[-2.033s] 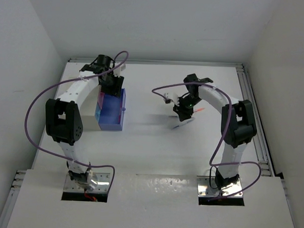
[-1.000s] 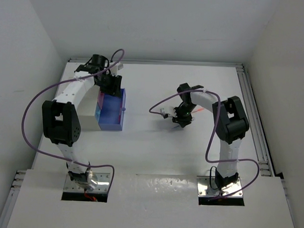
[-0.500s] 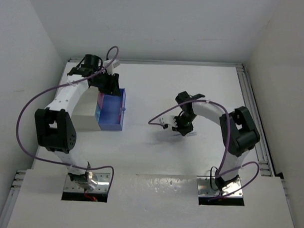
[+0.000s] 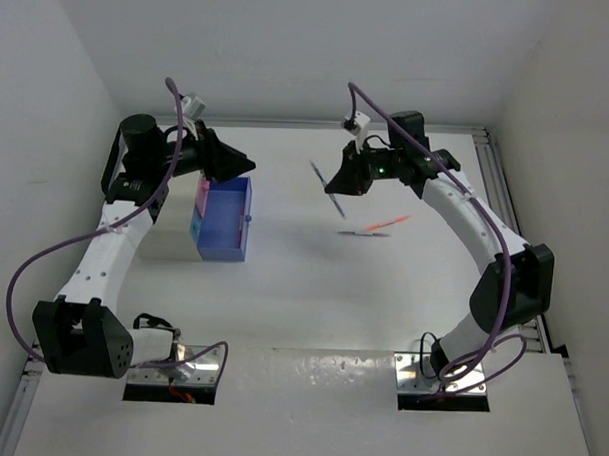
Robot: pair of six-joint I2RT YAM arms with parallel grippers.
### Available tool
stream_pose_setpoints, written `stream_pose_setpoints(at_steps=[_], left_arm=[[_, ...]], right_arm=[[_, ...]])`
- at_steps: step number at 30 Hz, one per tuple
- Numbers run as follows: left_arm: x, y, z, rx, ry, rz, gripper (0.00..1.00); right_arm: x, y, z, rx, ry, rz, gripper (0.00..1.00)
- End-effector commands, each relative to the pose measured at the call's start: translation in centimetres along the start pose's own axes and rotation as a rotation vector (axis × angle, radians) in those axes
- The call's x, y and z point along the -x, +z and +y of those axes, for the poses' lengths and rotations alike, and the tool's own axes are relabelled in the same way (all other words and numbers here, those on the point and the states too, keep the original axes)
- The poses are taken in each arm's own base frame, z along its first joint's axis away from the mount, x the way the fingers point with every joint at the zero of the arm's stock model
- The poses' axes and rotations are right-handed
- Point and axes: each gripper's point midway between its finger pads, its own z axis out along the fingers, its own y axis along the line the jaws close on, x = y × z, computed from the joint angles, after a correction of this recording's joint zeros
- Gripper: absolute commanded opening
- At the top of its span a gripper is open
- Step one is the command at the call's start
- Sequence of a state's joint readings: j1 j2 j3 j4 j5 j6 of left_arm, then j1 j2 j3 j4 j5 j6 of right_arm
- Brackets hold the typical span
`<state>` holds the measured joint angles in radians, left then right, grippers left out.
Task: Sort the stationery into containers
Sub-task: Place the pen in the storage box.
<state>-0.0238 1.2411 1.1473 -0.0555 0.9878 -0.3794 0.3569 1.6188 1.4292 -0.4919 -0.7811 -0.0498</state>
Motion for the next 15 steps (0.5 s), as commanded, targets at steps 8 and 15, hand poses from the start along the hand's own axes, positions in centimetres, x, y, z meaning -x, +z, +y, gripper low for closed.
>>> stream_pose_setpoints(at_steps=[8,15], left_arm=[[3.1,3.1,-4.8,-0.196,-0.109,-0.049,0.59],[2.0,4.6,-6.5,-0.237,-0.128,-0.028,0.6]], right_arm=[[8.5,0.8,7.5,0.258,0.253,-0.234,0.0],[8.7,2.4,9.6,0.309,0.239,-0.219,0.0]])
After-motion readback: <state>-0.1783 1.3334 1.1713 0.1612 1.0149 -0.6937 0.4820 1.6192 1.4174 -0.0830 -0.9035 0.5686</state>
